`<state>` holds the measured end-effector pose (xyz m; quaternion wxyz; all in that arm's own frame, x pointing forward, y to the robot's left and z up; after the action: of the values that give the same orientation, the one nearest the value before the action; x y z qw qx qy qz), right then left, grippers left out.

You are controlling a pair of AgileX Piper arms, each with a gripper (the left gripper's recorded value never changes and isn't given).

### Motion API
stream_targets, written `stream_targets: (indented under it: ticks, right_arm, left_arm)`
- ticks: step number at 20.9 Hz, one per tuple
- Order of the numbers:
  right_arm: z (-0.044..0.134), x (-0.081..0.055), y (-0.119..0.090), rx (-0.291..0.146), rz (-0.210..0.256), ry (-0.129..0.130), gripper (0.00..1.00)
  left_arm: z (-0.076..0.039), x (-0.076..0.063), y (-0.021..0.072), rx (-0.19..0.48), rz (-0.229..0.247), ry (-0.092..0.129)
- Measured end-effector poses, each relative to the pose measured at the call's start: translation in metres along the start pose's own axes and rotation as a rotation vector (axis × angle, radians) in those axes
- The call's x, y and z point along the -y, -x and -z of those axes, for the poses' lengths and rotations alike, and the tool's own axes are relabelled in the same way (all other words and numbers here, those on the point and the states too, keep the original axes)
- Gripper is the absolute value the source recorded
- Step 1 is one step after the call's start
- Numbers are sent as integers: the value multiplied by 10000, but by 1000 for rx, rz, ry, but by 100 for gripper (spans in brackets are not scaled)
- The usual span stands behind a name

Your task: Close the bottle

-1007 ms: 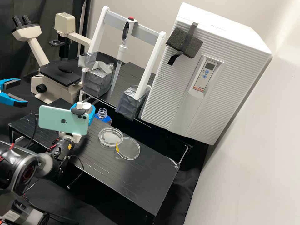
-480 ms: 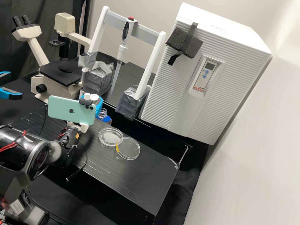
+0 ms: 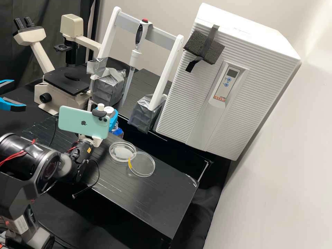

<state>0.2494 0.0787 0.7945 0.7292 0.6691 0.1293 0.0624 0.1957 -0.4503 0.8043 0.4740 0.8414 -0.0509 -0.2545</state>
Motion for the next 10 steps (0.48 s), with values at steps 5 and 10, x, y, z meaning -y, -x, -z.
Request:
stream_targets:
  ticks: [5, 10]
  right_arm:
    - [-69, 51, -22, 35, 11, 1, 0]
    - [-108, 90, -33, 56, 28, 3, 0]
  left_arm:
    - [18, -49, -26, 3, -13, -14]
    - [26, -31, -39, 5, -5, -6]
